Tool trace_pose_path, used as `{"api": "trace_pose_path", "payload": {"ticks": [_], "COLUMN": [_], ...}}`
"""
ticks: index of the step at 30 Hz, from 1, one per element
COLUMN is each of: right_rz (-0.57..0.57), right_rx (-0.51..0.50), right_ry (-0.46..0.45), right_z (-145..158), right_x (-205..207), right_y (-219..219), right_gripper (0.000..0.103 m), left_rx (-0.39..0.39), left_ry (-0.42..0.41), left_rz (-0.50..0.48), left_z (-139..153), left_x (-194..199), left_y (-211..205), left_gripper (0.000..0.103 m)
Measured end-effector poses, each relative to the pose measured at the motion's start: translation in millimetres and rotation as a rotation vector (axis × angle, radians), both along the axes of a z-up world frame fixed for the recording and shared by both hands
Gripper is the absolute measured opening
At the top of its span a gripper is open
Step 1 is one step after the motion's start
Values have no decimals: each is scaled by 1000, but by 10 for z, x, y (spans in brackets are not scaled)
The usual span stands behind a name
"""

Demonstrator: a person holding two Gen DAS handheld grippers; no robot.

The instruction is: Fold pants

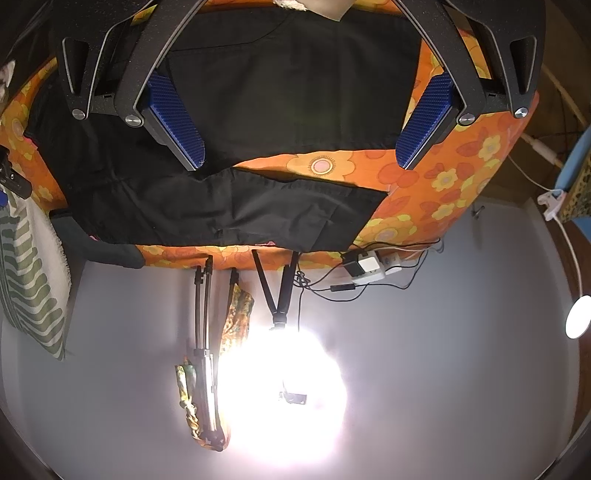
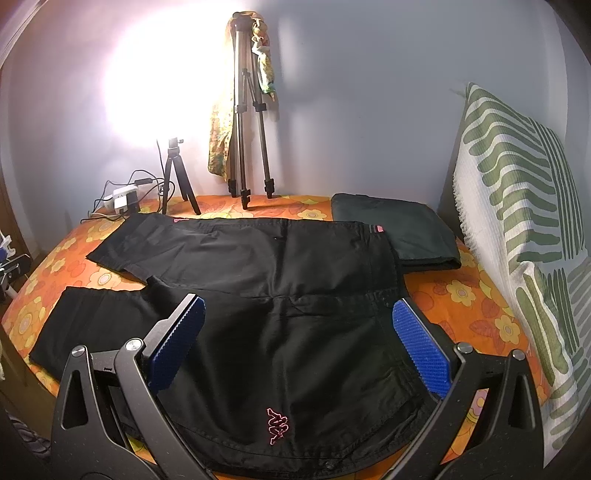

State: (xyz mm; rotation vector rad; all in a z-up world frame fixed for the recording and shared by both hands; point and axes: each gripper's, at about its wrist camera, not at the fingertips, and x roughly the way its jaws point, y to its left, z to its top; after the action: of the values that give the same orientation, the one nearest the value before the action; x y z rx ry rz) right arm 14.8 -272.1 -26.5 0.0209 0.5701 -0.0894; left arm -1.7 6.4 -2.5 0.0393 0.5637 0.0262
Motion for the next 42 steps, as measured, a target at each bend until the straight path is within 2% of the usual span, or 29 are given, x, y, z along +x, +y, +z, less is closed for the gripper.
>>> {"api": "trace_pose_path", "payload": {"ticks": [6, 10, 13, 17, 24, 28, 32, 35, 42], "right_rz": [-3, -20, -20, 19, 39, 90, 151, 201, 320], "right_rx": [5, 3, 29, 96, 45, 18, -49, -47, -60], "right_ry": [-7, -51, -84, -112, -80, -56, -39, 15, 80], "right_z": [21, 104, 174, 206, 243, 339, 437, 462, 488], "right_x": [3, -8, -3, 30, 202, 414, 741, 1047, 1762], "right_y": [-22, -72, -150, -287, -427, -529, -629, -716, -782], "right_gripper": [103, 103, 103, 103, 100, 100, 97, 91, 91], "left_rx": [-17, -16, 9, -15, -70, -87, -52, -40, -94], "left_ry": [18, 31, 28, 23, 44, 91, 104, 126, 212], "left_rz": [10, 0, 11, 14, 19, 1, 0, -13, -19], "left_z": [-45, -68, -82, -47, 4, 14, 53, 75, 98], "left_x": [30, 60, 91, 188, 406, 653, 906, 1149, 1785], "left_y": [86, 128, 147, 217, 354, 445, 513, 580, 802], "left_gripper": [103, 103, 103, 103, 97, 86, 85, 84, 83]}}
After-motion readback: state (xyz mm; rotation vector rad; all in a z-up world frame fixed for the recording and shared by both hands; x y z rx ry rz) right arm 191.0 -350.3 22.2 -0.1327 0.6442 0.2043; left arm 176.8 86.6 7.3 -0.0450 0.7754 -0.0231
